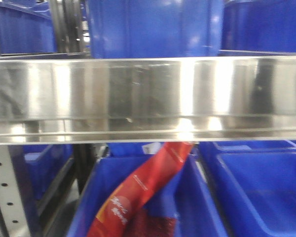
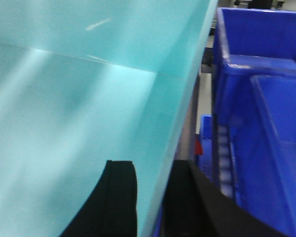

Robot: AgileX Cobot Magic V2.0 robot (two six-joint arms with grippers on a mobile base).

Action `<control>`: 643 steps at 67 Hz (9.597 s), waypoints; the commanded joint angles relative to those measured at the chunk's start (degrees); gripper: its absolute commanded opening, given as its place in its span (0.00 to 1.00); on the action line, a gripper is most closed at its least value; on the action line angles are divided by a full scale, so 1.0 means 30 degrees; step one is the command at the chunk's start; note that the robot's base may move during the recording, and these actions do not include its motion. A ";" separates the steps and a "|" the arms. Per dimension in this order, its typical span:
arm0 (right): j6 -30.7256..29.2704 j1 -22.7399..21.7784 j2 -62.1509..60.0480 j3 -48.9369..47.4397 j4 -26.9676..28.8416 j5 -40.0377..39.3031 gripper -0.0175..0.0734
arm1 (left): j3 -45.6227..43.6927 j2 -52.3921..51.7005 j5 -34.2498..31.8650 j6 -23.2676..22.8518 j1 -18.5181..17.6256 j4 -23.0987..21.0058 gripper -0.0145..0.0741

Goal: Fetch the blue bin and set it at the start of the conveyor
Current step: 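Hold the teal bin with both grippers while backing away from the shelf, then carry the teal bin in both grippers while driving across the floor, then drive up to the red-framed belt conveyor holding the teal bin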

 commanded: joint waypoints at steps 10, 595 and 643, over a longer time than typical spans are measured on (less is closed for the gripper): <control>0.0078 -0.0015 0.0076 -0.0121 -0.0180 -0.1623 0.02 | -0.0121 -0.0276 -0.1253 0.0164 -0.0258 -0.0509 0.04; 0.0078 -0.0015 0.5444 -0.0121 -0.0180 -0.7404 0.02 | -0.0121 -0.0276 -0.1261 0.0164 -0.0223 0.0849 0.04; 0.0078 -0.0015 0.5444 -0.0121 -0.0180 -0.7546 0.02 | -0.0121 -0.0276 -0.2066 0.0164 -0.0223 0.0846 0.04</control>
